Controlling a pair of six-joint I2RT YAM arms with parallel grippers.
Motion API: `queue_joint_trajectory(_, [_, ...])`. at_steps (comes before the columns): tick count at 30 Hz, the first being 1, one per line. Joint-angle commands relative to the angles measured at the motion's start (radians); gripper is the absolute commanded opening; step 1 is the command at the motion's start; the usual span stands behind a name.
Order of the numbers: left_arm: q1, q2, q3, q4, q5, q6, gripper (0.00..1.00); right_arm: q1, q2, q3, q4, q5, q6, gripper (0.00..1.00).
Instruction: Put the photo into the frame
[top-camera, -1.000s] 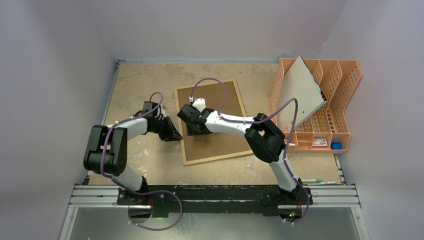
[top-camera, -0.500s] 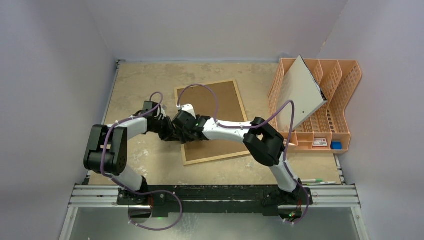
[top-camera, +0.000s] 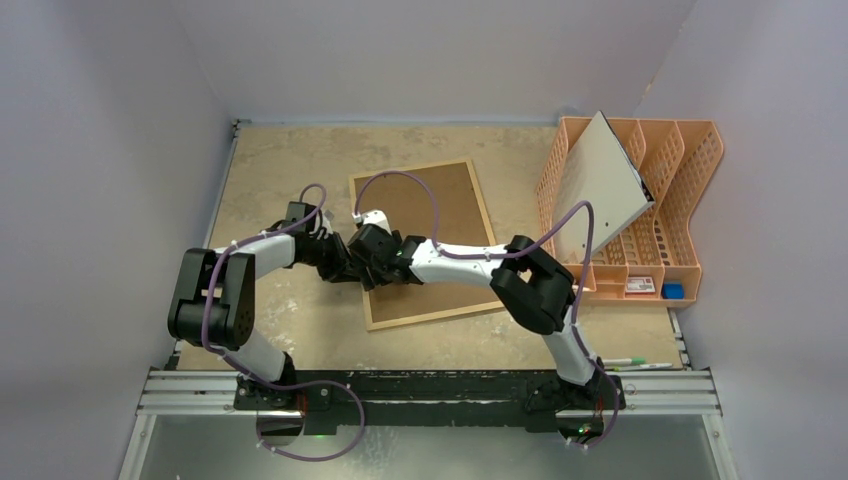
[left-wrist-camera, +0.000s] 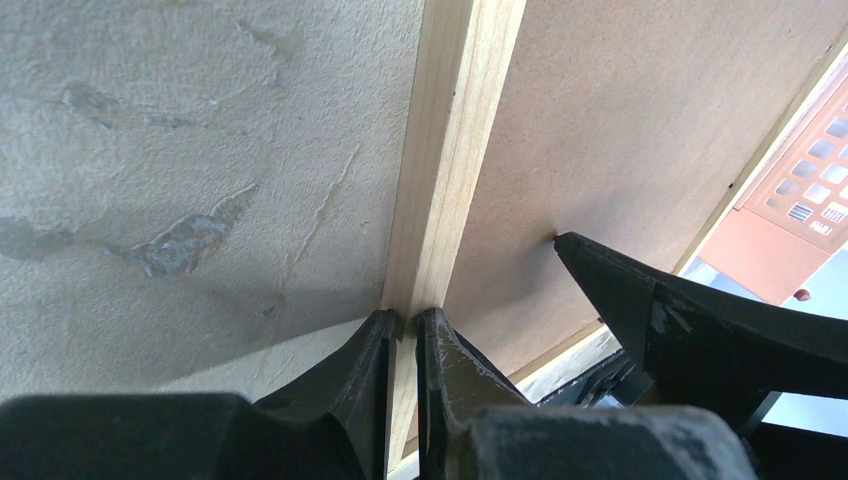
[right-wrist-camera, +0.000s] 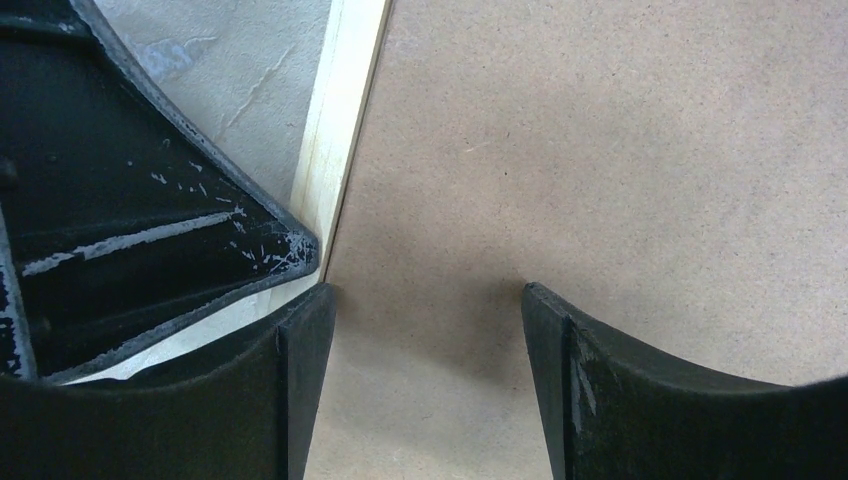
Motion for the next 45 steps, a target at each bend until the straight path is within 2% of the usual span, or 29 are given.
queue_joint_trajectory(1, [0.010, 0.058, -0.037, -0.084, -0.205, 0.053, 0.08, 0.018, -0.016, -0.055, -0.025, -0.126, -0.003, 0.72])
queue_joint_trajectory(10, [0.009, 0.059, -0.039, -0.086, -0.207, 0.052, 0.07, -0.001, -0.057, -0.131, 0.057, -0.202, -0.016, 0.76])
queue_joint_trajectory(14, [0.009, 0.061, -0.039, -0.085, -0.207, 0.052, 0.07, -0.003, -0.032, -0.117, 0.030, -0.183, -0.014, 0.76])
queue_joint_trajectory(26, [0.008, 0.061, -0.043, -0.082, -0.206, 0.051, 0.07, -0.002, 0.079, -0.031, -0.069, -0.104, 0.075, 0.69])
queue_joint_trajectory(33, [0.009, 0.061, -0.043, -0.082, -0.205, 0.051, 0.07, -0.004, 0.050, -0.064, -0.057, -0.091, 0.058, 0.58])
queue_joint_trajectory(40, [0.009, 0.066, -0.043, -0.082, -0.205, 0.050, 0.07, -0.007, -0.041, -0.111, -0.022, -0.058, 0.008, 0.59])
queue_joint_trajectory(45, [0.009, 0.066, -0.045, -0.081, -0.205, 0.050, 0.07, -0.010, -0.047, -0.102, -0.014, -0.069, 0.001, 0.59])
